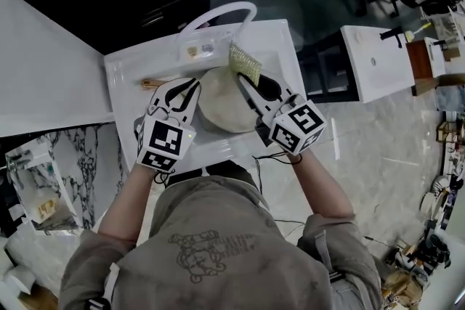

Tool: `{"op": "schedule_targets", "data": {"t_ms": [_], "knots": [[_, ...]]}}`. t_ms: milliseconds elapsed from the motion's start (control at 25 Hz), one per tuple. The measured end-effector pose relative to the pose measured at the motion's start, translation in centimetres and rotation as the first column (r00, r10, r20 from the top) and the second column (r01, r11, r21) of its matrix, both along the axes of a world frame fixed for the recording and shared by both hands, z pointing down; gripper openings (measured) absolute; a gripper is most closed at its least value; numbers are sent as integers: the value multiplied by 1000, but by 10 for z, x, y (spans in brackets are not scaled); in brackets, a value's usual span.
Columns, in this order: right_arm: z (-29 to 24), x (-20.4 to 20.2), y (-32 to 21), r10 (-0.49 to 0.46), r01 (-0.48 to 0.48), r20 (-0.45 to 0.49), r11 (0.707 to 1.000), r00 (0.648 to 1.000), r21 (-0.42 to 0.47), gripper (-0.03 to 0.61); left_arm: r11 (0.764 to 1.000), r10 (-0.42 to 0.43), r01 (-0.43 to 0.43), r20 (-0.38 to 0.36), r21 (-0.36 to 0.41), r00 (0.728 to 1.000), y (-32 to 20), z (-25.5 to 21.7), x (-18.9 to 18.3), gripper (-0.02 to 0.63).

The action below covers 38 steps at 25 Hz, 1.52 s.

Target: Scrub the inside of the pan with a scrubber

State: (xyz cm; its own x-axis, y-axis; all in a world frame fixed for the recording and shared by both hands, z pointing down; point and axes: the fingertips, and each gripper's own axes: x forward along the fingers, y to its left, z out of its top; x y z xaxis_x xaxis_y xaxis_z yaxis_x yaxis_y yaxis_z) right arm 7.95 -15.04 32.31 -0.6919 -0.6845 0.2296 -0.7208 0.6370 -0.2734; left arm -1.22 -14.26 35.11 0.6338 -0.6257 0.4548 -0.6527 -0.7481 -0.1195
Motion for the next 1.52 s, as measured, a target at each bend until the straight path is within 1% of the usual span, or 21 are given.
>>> {"op": "schedule_targets", "data": {"t_ms": [120, 240, 320, 400, 480, 640, 880, 1000, 1160, 1400, 1520], "knots": [[-26, 4, 4, 71, -71, -2, 996, 997, 63, 72, 1000, 8, -8, -23, 24, 1000, 3, -15, -2, 37], [-51, 11, 10, 133, -131, -8, 984, 991, 119, 72, 998, 10, -7, -54, 55, 998, 6, -34, -3, 35], [-65, 15, 13, 170, -167, -10, 975, 985, 145, 72, 997, 6, 2, -118, 71, 993, 9, -53, -6, 35], [-76, 18, 18, 204, -200, -11, 965, 979, 168, 72, 996, 2, 15, -193, 85, 981, 11, -76, -10, 35], [-86, 23, 23, 239, -235, -3, 954, 971, 186, 72, 992, -5, 32, -220, 118, 975, 12, -95, -14, 35], [-105, 30, 37, 298, -292, 4, 930, 954, 223, 72, 984, -7, 44, -205, 172, 979, 16, -114, -18, 35], [-131, 30, 57, 313, -300, 1, 909, 950, 288, 72, 975, -14, 58, -199, 215, 980, 24, -124, -20, 35], [-141, 29, 68, 305, -294, 13, 906, 952, 306, 72, 973, -25, 69, -196, 221, 980, 30, -124, -20, 35], [-146, 26, 79, 298, -277, -9, 898, 955, 343, 72, 971, -38, 83, -197, 226, 980, 39, -127, -23, 35], [-143, 30, 86, 303, -277, -21, 896, 953, 348, 72, 971, -36, 80, -191, 226, 981, 44, -127, -20, 35], [-140, 31, 88, 310, -277, -39, 891, 950, 359, 72, 972, -31, 77, -203, 222, 979, 48, -129, -19, 36]]}}
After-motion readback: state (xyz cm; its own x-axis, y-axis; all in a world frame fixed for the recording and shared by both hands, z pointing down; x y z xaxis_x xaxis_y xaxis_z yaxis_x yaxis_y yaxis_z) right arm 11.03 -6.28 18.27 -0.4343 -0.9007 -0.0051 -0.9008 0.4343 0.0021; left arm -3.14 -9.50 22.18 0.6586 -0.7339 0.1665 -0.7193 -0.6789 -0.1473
